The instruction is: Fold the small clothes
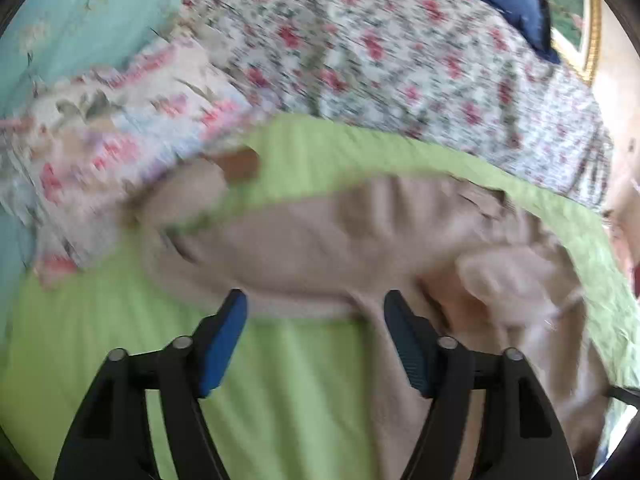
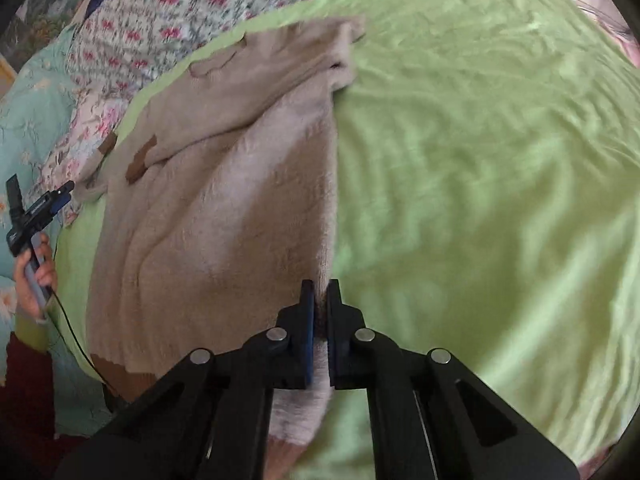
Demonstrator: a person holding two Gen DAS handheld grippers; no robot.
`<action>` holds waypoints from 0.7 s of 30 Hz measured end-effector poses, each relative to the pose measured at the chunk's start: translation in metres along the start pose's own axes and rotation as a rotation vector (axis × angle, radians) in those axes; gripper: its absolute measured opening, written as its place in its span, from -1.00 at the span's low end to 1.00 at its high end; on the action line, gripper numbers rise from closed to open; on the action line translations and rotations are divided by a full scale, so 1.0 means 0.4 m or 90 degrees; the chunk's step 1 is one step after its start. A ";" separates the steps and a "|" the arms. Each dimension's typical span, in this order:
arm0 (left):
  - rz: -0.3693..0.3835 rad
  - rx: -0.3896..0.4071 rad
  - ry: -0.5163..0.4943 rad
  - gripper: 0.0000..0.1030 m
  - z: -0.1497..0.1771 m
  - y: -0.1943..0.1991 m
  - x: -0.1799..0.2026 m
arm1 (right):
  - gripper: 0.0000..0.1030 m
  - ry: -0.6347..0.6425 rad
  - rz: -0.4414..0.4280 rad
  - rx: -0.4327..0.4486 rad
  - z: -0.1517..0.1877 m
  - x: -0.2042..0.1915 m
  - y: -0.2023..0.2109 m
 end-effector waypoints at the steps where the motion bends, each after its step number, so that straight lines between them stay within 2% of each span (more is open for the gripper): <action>1: -0.026 0.007 -0.008 0.49 -0.032 -0.022 -0.016 | -0.89 -0.003 0.009 0.004 0.007 0.012 0.024; 2: -0.040 0.010 -0.016 0.57 -0.047 -0.037 -0.022 | -0.89 -0.006 0.013 0.001 0.012 0.022 0.037; 3: -0.079 0.018 -0.037 0.61 -0.078 -0.069 -0.027 | -0.87 -0.012 0.006 -0.009 0.018 0.034 0.043; 6: -0.165 0.014 -0.096 0.62 -0.130 -0.171 -0.018 | -0.85 -0.016 0.018 -0.002 0.017 0.043 0.046; 7: -0.202 0.006 -0.116 0.63 -0.148 -0.217 -0.020 | -0.85 -0.017 0.017 0.006 0.011 0.039 0.049; 11: -0.277 -0.053 -0.144 0.63 -0.181 -0.361 -0.048 | -0.85 -0.029 -0.013 0.069 -0.045 0.021 0.071; 12: -0.283 -0.073 -0.130 0.36 -0.186 -0.396 -0.069 | -0.85 -0.026 -0.015 0.075 -0.054 0.012 0.071; 13: -0.272 -0.084 -0.118 -0.01 -0.187 -0.412 -0.082 | -0.85 -0.021 -0.023 0.083 -0.069 0.001 0.070; 14: -0.250 -0.104 -0.102 -0.83 -0.184 -0.429 -0.096 | -0.85 -0.018 -0.035 0.088 -0.082 -0.010 0.066; 15: -0.213 -0.128 -0.063 -0.82 -0.182 -0.437 -0.118 | -0.85 -0.015 -0.044 0.089 -0.092 -0.018 0.062; 16: -0.192 -0.122 -0.035 -0.82 -0.182 -0.426 -0.131 | -0.84 -0.012 -0.052 0.089 -0.102 -0.026 0.056; 19: -0.114 -0.070 0.027 -0.83 -0.184 -0.339 -0.131 | -0.85 0.008 -0.076 0.097 -0.125 -0.061 0.038; 21: -0.045 -0.035 0.053 -0.83 -0.186 -0.262 -0.092 | -0.85 0.021 -0.105 0.099 -0.136 -0.088 0.021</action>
Point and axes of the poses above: each gripper's, at about its wrist camera, not at the fingertips, and y roughly against the way its jaws point, x to its right, z to its underside, the point moved 2 cm from there along -y, roughly the way its jaws point, and after that the axes turned 13 degrees about -z, right-handed, at the moved point
